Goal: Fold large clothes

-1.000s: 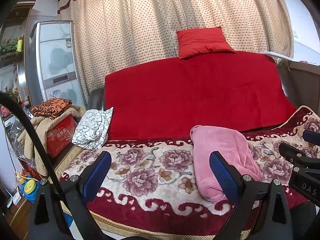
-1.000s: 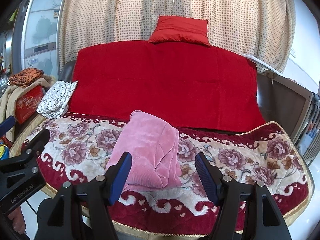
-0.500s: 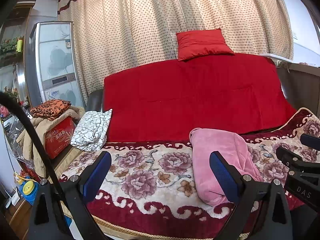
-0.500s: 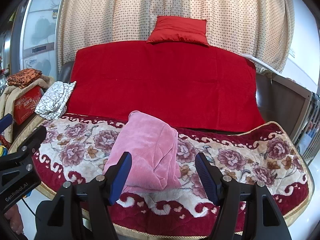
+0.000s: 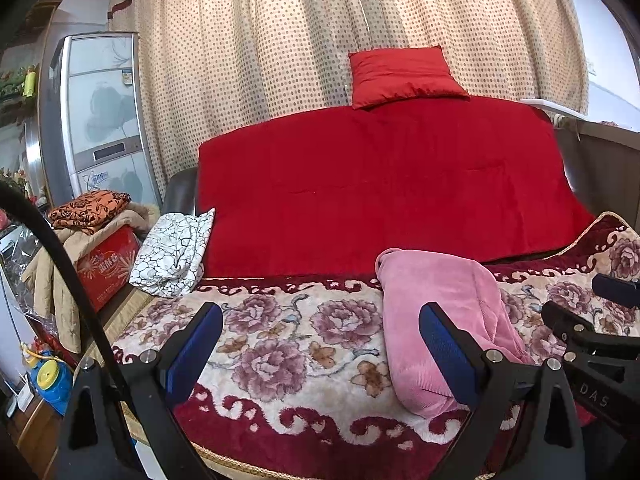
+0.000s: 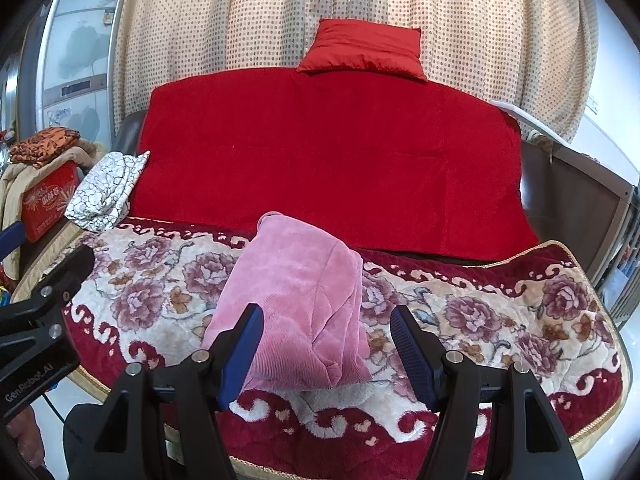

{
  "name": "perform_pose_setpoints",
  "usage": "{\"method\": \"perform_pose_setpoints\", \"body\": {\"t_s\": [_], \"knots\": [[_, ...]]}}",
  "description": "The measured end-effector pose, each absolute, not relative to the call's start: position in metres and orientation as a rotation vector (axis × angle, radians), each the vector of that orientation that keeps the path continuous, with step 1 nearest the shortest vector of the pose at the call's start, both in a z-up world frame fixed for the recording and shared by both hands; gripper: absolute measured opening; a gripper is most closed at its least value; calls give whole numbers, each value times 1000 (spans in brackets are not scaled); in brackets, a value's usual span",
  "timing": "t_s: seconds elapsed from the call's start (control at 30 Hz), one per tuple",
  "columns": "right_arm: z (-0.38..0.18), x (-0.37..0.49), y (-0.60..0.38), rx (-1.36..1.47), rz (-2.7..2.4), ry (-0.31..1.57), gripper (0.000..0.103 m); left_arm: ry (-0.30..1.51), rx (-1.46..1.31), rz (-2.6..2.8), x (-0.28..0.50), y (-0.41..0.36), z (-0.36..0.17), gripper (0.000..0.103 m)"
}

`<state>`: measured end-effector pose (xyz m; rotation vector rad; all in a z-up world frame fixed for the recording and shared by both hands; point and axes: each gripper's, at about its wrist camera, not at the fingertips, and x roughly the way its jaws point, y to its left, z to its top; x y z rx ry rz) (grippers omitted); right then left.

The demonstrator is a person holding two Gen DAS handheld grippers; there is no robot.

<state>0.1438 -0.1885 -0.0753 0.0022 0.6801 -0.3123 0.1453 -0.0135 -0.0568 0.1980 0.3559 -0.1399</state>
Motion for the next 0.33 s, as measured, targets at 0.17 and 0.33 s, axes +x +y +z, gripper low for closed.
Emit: {"method": "perform_pose_setpoints", "body": {"t_s": [0.17,0.33], "knots": [[-84,156,-188,0,-301,697,70,366,200,-135,155,-14,-62,98],[-91,168,-192,6,-290,713,70,393,197,-162,183,-18,-73,98]]}}
